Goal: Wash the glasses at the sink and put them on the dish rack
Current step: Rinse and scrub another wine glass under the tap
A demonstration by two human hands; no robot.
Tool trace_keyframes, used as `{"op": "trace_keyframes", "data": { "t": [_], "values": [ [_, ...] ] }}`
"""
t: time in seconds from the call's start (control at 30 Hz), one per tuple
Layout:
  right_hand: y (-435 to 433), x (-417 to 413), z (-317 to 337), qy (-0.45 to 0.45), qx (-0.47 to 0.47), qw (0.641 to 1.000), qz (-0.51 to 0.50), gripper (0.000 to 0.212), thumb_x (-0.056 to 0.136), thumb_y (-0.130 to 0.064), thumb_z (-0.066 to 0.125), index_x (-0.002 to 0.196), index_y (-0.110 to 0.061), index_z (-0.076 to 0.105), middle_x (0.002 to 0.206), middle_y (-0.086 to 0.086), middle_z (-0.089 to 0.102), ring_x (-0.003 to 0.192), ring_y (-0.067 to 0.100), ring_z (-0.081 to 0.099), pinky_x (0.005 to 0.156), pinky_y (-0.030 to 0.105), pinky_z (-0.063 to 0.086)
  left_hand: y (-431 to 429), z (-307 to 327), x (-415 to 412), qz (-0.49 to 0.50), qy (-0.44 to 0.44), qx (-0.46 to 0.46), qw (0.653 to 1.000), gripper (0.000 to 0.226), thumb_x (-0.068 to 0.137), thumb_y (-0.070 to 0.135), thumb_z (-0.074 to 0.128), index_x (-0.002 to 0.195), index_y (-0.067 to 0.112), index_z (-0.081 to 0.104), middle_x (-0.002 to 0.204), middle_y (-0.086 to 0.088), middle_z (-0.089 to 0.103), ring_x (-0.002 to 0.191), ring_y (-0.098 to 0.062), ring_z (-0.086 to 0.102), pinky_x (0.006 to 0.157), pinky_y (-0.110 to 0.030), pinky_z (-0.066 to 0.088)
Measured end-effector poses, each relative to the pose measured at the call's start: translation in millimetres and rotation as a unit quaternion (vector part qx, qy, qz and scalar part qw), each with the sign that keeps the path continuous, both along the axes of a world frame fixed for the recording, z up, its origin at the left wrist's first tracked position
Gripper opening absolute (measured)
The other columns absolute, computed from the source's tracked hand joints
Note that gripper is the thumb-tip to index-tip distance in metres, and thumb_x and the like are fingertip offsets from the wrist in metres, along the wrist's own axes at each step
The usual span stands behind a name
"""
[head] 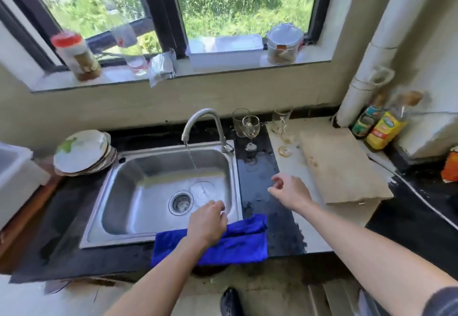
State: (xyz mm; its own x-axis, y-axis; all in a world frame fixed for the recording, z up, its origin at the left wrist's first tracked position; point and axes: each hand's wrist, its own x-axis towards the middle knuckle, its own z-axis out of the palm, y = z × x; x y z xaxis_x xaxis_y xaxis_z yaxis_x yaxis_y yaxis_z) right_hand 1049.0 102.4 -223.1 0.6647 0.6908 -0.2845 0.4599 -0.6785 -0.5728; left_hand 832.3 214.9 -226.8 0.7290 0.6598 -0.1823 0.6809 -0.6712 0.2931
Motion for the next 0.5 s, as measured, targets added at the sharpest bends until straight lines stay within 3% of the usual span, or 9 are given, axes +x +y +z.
{"op": "trace_keyframes", "data": {
  "t": [0.13,0.37,0.5],
  "values": [
    [61,26,-7,0.023,0.005,0.999,-0.045,0.047,0.083,-0.035,0.068,0.126,-0.021,0.056,0.099,-0.005,0.064,0.092,0.019,0.060,0.078,0.031,0.046,47,-14,16,0.007,0.009,-0.019,1.000,0.029,0.093,0.029,0.044,0.116,0.019,0.059,0.118,-0.002,0.062,0.107,-0.025,0.059,0.087,-0.035,0.047],
    [157,81,-14,0.033,0.054,0.991,-0.117,0.092,0.073,-0.045,0.079,0.147,-0.022,0.030,0.146,0.004,0.046,0.128,0.028,0.049,0.099,0.041,0.043,86,-28,29,0.038,0.027,-0.053,0.998,0.028,0.093,0.029,0.043,0.114,0.020,0.059,0.114,-0.002,0.063,0.105,-0.024,0.059,0.086,-0.035,0.047],
    [190,103,-26,0.051,0.043,0.992,-0.105,0.101,0.069,-0.049,0.081,0.149,-0.024,0.024,0.151,0.002,0.038,0.135,0.027,0.040,0.105,0.044,0.039,93,-34,24,0.098,0.039,-0.062,0.992,0.028,0.093,0.027,0.044,0.114,0.018,0.060,0.114,-0.003,0.064,0.105,-0.025,0.059,0.086,-0.035,0.046]
  ]
}}
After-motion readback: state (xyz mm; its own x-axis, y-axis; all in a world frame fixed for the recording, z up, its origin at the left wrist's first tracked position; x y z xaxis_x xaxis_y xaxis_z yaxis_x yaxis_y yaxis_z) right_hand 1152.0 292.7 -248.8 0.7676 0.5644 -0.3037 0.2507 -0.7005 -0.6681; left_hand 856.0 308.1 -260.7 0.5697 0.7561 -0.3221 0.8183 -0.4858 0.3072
